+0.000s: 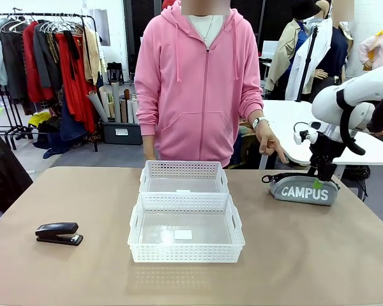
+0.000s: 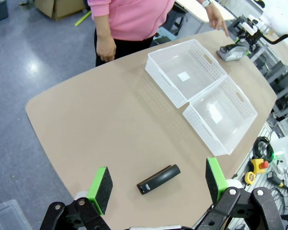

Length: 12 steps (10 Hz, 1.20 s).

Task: Distribute items into two baskets.
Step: Pick up the Pencil pouch that the person points to.

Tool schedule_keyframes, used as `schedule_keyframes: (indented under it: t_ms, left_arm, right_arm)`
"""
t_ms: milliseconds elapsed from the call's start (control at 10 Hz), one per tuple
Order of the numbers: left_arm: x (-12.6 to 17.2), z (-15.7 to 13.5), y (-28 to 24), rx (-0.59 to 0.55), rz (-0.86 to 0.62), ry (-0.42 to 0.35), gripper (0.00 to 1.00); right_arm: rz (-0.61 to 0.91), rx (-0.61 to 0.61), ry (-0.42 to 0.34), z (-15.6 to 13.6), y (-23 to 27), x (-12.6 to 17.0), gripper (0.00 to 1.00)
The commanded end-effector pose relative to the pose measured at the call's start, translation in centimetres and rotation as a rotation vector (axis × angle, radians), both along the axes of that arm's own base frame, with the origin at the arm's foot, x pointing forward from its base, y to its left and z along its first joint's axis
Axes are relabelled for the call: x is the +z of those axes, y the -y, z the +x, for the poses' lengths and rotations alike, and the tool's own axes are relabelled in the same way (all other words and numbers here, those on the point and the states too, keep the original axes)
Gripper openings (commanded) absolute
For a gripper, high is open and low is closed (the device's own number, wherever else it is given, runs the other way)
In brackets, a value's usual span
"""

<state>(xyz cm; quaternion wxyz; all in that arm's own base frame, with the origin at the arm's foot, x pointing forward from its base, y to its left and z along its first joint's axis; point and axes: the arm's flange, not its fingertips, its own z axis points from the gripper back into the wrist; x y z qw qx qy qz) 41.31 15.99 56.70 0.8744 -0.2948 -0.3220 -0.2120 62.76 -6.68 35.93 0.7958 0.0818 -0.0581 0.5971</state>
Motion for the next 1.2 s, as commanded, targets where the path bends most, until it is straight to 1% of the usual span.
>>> schedule_keyframes:
  t_ms: [0,400,600,800,1000,1100]
  left_arm:
    - [0.1,0.0,0.0,0.001,-0.008,0.009,1.00]
    - [0.1,0.0,0.0,0.001,-0.008,0.009,1.00]
    - [0.1,0.0,0.0,0.001,-0.008,0.009,1.00]
    - [0.1,0.0,0.0,0.001,-0.008,0.009,1.00]
    - [0.1,0.0,0.0,0.001,-0.008,0.009,1.00]
    - [0.1,0.0,0.0,0.001,-0.008,0.009,1.00]
  right_arm:
    - [-0.033,0.014,-0.001,0.1,-0.3,-0.9,1.00]
    - [-0.035,0.062,0.006,0.9,-0.4,-2.4,1.00]
    - [-0.041,0.071,-0.005,1.2,-0.6,-3.1,1.00]
    - [-0.033,0.075,0.007,1.1,-0.5,-3.0,1.00]
    - [-0.026,0.083,-0.018,1.0,-0.4,-3.0,1.00]
    - [-0.030,0.084,-0.017,1.0,-0.4,-3.0,0.85]
